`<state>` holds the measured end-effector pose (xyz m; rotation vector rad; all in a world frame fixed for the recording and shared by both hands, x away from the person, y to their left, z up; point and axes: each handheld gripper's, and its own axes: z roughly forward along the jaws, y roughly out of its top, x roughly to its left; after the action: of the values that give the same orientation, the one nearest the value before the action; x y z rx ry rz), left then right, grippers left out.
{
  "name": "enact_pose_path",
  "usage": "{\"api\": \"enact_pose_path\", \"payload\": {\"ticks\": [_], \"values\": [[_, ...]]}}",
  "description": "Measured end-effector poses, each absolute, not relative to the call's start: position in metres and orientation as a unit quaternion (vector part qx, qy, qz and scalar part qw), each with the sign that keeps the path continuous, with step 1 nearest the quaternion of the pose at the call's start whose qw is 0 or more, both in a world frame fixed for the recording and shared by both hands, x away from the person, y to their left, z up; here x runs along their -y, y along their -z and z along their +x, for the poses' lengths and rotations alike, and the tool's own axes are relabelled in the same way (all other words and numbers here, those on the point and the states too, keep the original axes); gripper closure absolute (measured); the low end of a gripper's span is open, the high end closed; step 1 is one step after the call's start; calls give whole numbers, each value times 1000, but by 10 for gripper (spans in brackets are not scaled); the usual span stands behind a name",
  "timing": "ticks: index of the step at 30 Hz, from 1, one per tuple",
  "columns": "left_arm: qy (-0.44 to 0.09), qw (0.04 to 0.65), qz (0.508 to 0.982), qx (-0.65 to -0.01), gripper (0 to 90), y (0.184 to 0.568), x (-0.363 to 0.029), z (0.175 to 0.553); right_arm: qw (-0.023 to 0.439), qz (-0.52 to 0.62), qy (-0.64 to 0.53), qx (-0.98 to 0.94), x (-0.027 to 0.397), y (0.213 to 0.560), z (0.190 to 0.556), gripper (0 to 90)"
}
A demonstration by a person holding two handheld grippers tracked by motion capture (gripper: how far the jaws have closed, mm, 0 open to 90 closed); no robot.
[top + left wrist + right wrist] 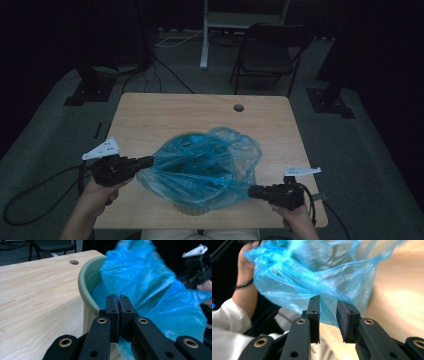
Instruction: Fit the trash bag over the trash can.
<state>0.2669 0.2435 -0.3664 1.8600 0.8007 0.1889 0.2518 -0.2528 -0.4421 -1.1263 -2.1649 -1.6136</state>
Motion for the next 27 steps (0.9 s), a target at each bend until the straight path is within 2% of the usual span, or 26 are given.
{"api": "enact_pose_path", "payload": {"ticks": [4,5,9,12,15,18,22,23,25,27], "values": [[-72,533,771,-340,883,368,-246,268,78,-406,557,721,275,433,254,702],[-71,532,772,-339,883,368,-246,269,49,-416,561,714,287,421,261,690],[-68,536,771,-336,882,366,-245,270,21,-409,571,711,290,391,286,629],[-67,535,774,-332,882,364,-243,270,14,-386,583,715,273,365,315,539],[-63,537,773,-331,861,364,-242,271,21,-360,582,729,247,348,338,489],[-59,538,773,-330,858,364,-242,272,38,-344,568,747,216,340,362,465],[-57,540,773,-328,796,363,-246,270,49,-336,538,772,183,338,386,462],[-59,538,774,-329,750,363,-247,270,50,-335,524,781,175,339,391,466],[-60,537,775,-327,750,361,-249,271,46,-334,505,795,166,341,398,622],[-64,534,777,-326,752,360,-250,271,33,-332,483,810,158,341,404,823]]}}
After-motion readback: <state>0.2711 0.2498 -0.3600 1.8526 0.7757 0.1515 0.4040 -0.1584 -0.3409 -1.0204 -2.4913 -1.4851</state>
